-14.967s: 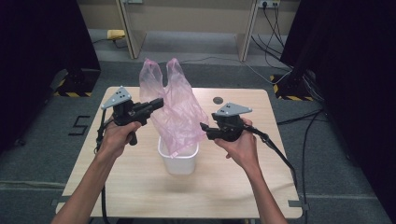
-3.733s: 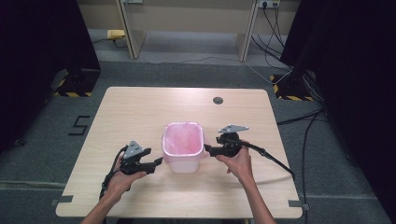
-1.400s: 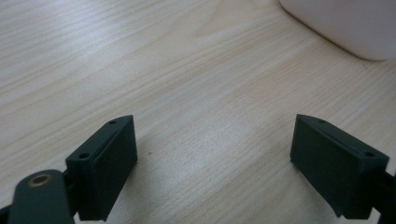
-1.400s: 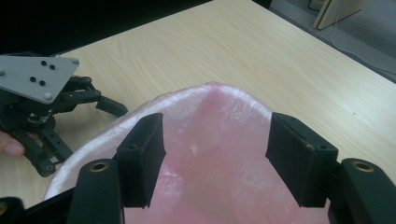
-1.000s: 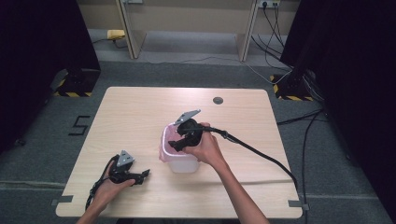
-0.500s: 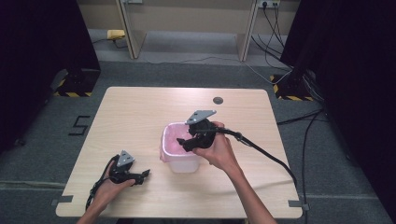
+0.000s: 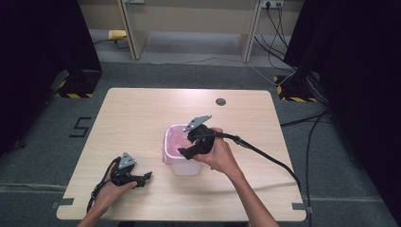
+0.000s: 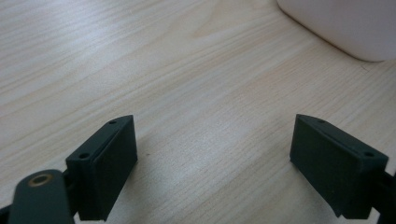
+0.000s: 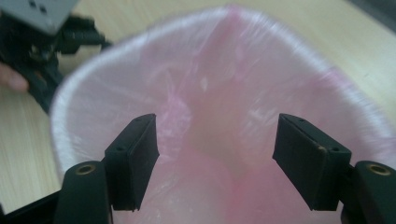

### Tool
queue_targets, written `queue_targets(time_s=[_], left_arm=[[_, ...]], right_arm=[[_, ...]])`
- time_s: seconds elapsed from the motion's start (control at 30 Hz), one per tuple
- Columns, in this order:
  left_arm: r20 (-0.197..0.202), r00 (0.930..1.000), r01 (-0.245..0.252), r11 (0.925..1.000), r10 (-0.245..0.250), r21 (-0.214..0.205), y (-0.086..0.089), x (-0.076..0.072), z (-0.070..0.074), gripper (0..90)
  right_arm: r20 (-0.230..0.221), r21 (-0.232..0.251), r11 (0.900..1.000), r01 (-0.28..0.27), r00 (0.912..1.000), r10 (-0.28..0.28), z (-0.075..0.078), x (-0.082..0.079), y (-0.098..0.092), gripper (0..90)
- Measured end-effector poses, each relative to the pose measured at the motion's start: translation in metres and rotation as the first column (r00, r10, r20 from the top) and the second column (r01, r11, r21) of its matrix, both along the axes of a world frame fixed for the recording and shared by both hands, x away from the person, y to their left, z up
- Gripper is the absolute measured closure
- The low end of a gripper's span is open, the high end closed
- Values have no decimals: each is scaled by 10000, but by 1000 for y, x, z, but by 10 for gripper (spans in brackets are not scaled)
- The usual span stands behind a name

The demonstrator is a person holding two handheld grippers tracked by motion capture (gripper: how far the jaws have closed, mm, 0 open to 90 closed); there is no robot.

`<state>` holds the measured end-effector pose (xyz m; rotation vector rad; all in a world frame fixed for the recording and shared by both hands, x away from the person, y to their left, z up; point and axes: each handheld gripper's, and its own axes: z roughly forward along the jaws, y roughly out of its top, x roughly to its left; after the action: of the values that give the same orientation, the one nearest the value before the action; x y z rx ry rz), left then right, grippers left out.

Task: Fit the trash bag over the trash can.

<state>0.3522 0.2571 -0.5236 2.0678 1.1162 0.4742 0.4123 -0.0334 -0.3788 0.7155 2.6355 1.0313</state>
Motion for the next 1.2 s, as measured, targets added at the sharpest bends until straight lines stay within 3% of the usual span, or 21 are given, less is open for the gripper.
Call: queue_targets(time_s=[0.07,0.17,0.33,0.5,0.57,0.7,0.8,1.17,1.2], left_arm=[[2,10000,2,10000,-2,-4,0,0,0,140],[1,10000,-2,10000,2,1,0,0,0,139],[2,10000,-5,10000,5,0,0,0,0,140],[11,10000,-18,10000,18,-15,0,0,0,140],[6,10000,-16,10000,16,-1,0,0,0,139],[4,10000,-12,10000,12,-6,0,0,0,140],[2,10000,-16,10000,16,-9,0,0,0,140],[0,10000,-8,10000,8,6,0,0,0,138],[0,10000,-8,10000,8,6,0,0,0,138]], right_arm=[[300,506,9982,309,9990,-324,8,-2,-6,310],[804,828,9934,793,9930,-860,19,-2,-17,309],[1007,1226,9792,1615,9795,-1742,22,3,-40,294],[1353,757,9749,2095,9665,-2182,17,2,-55,280],[1071,1268,9672,2201,9663,-2339,16,3,-60,287],[866,1512,9574,2459,9616,-2606,12,5,-76,286],[745,1880,9423,2771,9526,-2950,9,5,-90,286],[618,2422,9022,3569,9223,-3814,-10,-2,-145,261],[618,2422,9022,3569,9223,-3814,-10,-2,-145,261]])
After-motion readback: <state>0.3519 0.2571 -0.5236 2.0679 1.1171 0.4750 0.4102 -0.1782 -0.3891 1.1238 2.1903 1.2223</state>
